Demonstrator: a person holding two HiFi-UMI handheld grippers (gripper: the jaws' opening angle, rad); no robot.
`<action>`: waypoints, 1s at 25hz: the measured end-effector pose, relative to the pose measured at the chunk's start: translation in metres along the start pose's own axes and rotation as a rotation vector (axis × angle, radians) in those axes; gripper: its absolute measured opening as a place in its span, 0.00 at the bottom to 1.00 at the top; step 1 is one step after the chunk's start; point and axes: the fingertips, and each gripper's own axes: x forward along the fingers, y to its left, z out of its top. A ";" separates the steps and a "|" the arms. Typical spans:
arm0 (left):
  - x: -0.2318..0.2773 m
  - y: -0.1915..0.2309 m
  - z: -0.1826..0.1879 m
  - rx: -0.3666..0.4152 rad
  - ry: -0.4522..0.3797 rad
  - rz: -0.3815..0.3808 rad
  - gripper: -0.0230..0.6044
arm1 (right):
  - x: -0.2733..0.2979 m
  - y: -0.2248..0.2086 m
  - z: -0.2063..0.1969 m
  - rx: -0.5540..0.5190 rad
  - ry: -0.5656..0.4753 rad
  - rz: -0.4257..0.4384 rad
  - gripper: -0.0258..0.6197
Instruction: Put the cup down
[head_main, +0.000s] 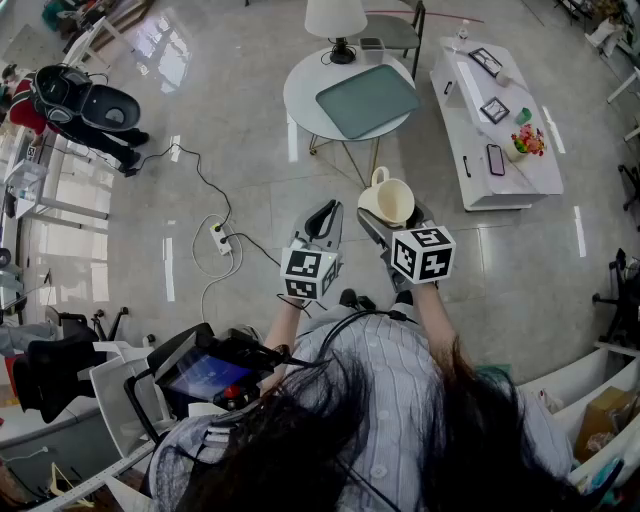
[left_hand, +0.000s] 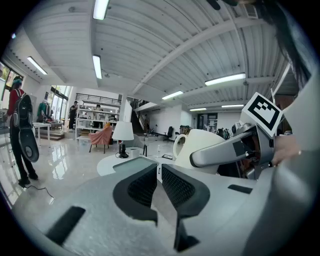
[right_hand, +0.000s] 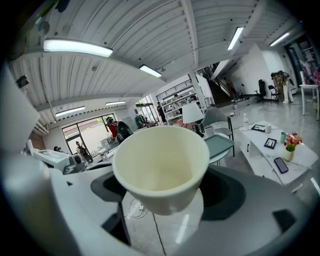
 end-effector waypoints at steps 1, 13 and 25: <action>0.001 0.003 0.001 -0.006 -0.004 0.003 0.07 | 0.002 0.000 0.001 -0.005 -0.001 0.001 0.67; 0.019 0.029 0.006 -0.011 -0.013 -0.020 0.07 | 0.025 -0.005 0.014 0.015 -0.029 -0.014 0.67; 0.027 0.047 -0.003 -0.024 0.017 -0.059 0.07 | 0.039 -0.007 0.022 0.036 -0.044 -0.057 0.67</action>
